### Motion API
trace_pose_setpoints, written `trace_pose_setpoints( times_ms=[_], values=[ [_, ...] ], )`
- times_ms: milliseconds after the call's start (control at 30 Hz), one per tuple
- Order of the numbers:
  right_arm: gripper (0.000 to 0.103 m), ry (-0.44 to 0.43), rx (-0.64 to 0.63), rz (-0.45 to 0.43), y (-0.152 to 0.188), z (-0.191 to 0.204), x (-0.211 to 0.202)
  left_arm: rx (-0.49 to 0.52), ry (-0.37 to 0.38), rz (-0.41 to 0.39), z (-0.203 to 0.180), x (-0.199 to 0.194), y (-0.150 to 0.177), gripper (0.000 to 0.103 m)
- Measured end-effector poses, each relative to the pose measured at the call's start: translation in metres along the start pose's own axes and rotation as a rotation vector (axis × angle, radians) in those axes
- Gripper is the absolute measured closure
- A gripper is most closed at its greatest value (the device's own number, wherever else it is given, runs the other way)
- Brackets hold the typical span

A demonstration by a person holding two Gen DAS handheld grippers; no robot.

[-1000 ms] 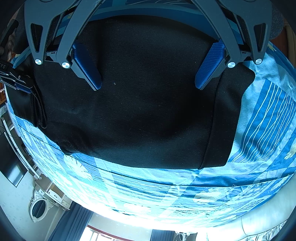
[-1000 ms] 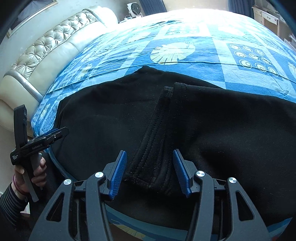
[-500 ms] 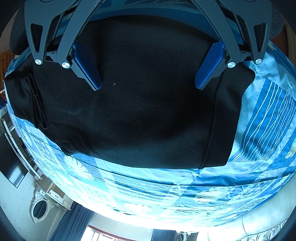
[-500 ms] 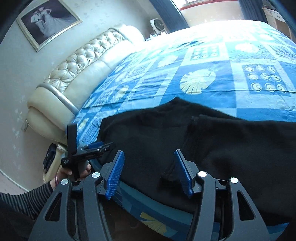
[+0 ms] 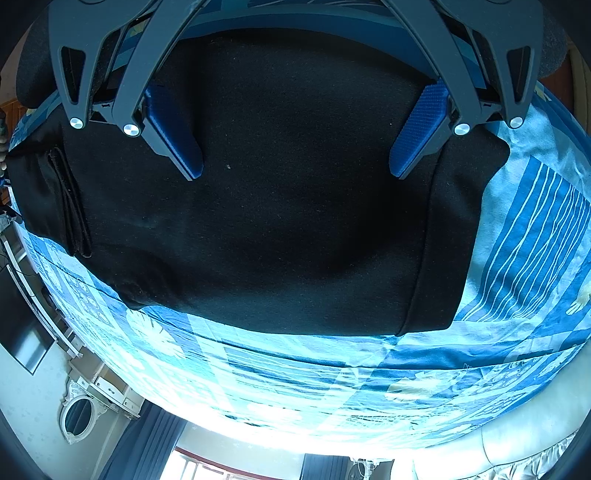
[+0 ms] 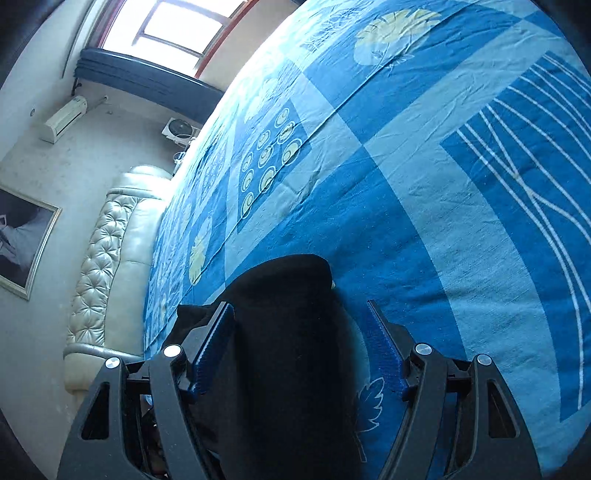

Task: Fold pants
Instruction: 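Grasp the folded pant leg again with the right gripper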

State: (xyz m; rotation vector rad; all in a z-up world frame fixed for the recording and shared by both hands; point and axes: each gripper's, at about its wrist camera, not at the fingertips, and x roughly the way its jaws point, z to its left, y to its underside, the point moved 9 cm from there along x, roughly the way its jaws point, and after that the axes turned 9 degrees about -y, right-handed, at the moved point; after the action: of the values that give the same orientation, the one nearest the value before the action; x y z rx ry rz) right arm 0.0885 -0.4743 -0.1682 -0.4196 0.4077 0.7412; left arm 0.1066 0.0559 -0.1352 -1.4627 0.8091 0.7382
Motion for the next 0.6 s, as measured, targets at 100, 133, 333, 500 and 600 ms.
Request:
trace_pose_setpoints(
  times_ms=[100,133,333,500,600],
  values=[
    [0.062,0.022,0.018,-0.004,-0.001,-0.014,0.004,0.004,-0.004,-0.005,-0.001,-0.001,0.001,0.002],
    [0.068,0.010,0.030,-0.007,-0.001,-0.018,0.003,0.004,-0.005,-0.006,-0.001,-0.001,0.001,0.002],
    [0.080,-0.027,0.051,-0.019,0.002,-0.020,0.005,0.005,-0.007,-0.008,-0.001,0.000,0.001,0.002],
    [0.072,-0.084,0.083,-0.022,0.006,-0.008,0.006,0.006,-0.007,-0.009,-0.001,0.000,0.001,0.002],
    [0.064,-0.097,0.078,0.001,0.021,0.001,0.002,0.007,-0.004,-0.008,0.000,0.000,0.001,0.002]
  ],
)
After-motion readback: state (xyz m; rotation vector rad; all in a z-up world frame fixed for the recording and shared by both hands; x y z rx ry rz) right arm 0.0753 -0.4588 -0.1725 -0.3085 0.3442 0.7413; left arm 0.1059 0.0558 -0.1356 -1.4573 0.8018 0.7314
